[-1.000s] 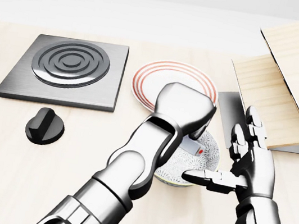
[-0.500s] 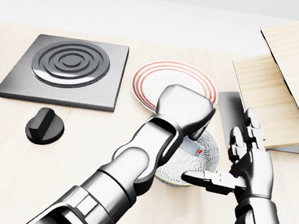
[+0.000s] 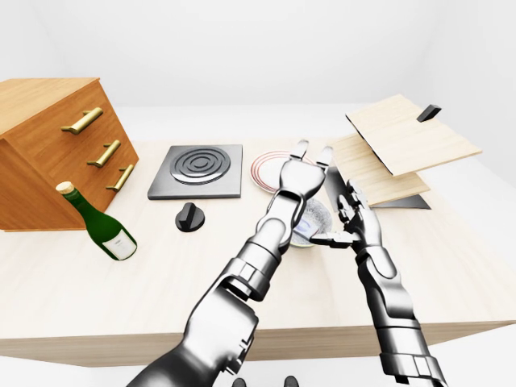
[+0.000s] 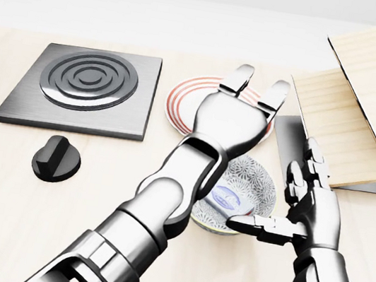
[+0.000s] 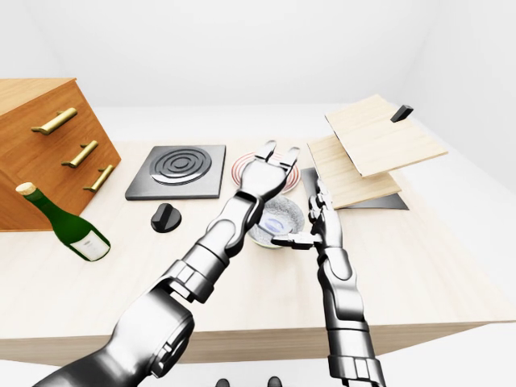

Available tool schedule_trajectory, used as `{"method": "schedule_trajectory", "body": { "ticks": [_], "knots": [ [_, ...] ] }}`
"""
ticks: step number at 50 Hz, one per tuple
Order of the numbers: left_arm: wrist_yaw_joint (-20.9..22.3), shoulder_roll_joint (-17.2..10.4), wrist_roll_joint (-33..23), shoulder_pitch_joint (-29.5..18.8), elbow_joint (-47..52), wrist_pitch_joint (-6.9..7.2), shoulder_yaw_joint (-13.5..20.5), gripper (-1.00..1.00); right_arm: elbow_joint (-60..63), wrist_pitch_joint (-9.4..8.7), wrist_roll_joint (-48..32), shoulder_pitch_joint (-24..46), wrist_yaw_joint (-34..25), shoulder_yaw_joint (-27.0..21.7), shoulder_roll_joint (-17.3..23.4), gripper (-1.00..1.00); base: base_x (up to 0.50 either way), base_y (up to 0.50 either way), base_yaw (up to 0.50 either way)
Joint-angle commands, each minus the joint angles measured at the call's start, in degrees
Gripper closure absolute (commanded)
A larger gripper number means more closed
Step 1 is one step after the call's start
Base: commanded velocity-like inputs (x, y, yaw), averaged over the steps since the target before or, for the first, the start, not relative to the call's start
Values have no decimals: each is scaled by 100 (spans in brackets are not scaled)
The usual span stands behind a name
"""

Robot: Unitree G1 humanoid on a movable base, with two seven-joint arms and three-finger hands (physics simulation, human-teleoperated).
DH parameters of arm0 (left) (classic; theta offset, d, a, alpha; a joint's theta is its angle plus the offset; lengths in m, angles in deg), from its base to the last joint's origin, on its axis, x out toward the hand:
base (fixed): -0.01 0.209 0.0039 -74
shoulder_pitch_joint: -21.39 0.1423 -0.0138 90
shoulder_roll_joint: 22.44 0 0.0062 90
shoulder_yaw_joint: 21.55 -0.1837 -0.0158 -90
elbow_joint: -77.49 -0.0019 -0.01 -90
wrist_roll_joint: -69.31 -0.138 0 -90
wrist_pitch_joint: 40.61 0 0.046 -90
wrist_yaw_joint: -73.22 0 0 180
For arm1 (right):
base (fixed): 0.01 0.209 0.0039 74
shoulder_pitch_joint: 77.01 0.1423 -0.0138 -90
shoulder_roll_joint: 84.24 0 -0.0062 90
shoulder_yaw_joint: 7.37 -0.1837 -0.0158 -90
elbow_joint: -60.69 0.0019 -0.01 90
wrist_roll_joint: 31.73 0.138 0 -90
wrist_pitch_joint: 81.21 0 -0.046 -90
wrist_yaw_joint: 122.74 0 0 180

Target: Pick up the cream cheese and put it in the bowl.

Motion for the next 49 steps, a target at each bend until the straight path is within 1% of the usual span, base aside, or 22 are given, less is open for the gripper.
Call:
{"method": "schedule_trajectory", "body": {
  "ticks": [1,7,11,13,15,16,18,19,21,23,24,29,30,32,33,36,37,40,43,47,48,49],
  "knots": [
    [334,-20,423,-38,595,0,49,-100,104,0,-25,31,49,1,5,-100,0,0,0],
    [562,-84,375,145,969,0,63,-100,262,0,-39,5,77,14,-3,-100,0,0,0],
    [866,-246,642,464,1603,0,195,-100,924,0,-152,-74,180,111,-19,-100,0,0,0],
    [1142,-374,976,675,2106,0,343,-100,1435,0,-239,-96,229,177,-35,-100,0,0,0],
    [1390,-543,1477,791,2453,0,527,-100,1924,0,-334,-93,296,227,-65,-100,0,0,0],
    [1455,-608,1713,812,2593,0,583,-100,2070,0,-372,-76,308,233,-77,-100,0,0,0],
    [1380,-812,1966,794,2822,0,647,-100,2369,0,-446,-36,340,267,-106,-100,0,0,0],
    [1651,-845,2426,843,3282,0,841,-100,2664,0,-499,18,377,317,-117,-100,0,0,0],
    [2012,-946,2919,972,3983,0,855,-100,2991,0,-578,110,403,362,-139,-100,0,0,0],
    [2234,-1008,3397,1107,4706,0,899,-100,3274,0,-664,228,448,414,-171,-100,0,0,0],
    [2384,-1044,3600,1192,5290,0,973,-100,3406,0,-765,365,519,499,-186,-100,0,0,0],
    [2237,-1399,4276,1212,5907,0,1055,-100,3547,0,-950,688,552,660,-281,-100,0,0,0],
    [2243,-1481,4487,1211,6009,0,1179,-100,3683,0,-1085,815,579,768,-263,-100,0,0,0],
    [2218,-1583,4735,1224,6122,0,1157,-100,3754,0,-1165,871,549,783,-306,-100,0,0,0],
    [2227,-1604,4984,1238,6463,0,1310,-100,3851,0,-1212,997,573,830,-358,-100,0,0,0],
    [2367,-1722,5702,1395,7372,0,1469,-100,3855,0,-1267,1248,593,920,-481,-100,0,0,0],
    [2244,-1781,5874,1434,7576,0,1533,-100,3820,0,-1298,1313,604,944,-510,-100,0,0,0],
    [1920,-1979,6230,1547,7974,0,1511,-100,3761,0,-1340,1423,617,948,-562,-100,0,0,0],
    [1882,-2080,6682,1739,8338,0,1572,-100,3662,0,-1329,1518,640,934,-602,-100,0,0,0],
    [1653,-2221,7057,2028,8358,0,1642,-100,3556,0,-1318,1435,615,935,-597,-100,0,0,0],
    [1620,-2233,7154,2245,8350,0,1642,-100,3600,0,-1319,1408,615,938,-596,-100,0,0,0],
    [1573,-2258,7191,2301,8337,0,1640,-100,3626,0,-1318,1396,611,944,-599,-100,0,0,0]
  ]
}}
